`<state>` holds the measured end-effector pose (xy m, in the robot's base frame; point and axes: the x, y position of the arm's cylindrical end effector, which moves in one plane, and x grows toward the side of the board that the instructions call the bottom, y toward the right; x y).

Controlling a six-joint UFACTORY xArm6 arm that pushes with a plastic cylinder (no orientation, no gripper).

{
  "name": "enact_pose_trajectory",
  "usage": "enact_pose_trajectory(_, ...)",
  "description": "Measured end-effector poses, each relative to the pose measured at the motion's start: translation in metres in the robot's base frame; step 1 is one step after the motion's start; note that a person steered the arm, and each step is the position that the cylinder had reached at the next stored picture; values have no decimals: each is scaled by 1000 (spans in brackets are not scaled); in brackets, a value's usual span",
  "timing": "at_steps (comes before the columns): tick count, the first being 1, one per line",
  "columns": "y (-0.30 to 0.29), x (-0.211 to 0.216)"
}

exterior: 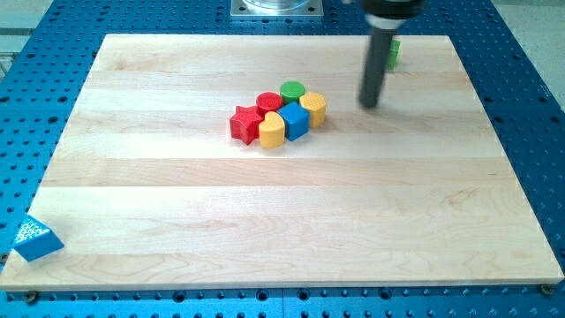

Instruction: Move the green star into the green circle

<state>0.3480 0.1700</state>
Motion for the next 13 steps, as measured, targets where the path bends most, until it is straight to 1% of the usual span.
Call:
enact_pose_trajectory(1, 76, -39)
enact_pose_trajectory(2, 96, -99)
enact_pose_trajectory(3, 49, -117)
enact_pose_trajectory(5, -83, -93)
enact_pose_trajectory(6, -34, -87)
enact_pose_trajectory(7, -19, -58)
enact_pose_trajectory(8, -48, -29)
enact_pose_trajectory(9, -65, -32)
enact_pose_trajectory(11, -90, -55)
enact_pose_trajectory(12, -66, -63)
enact_pose_trajectory(13, -87, -79)
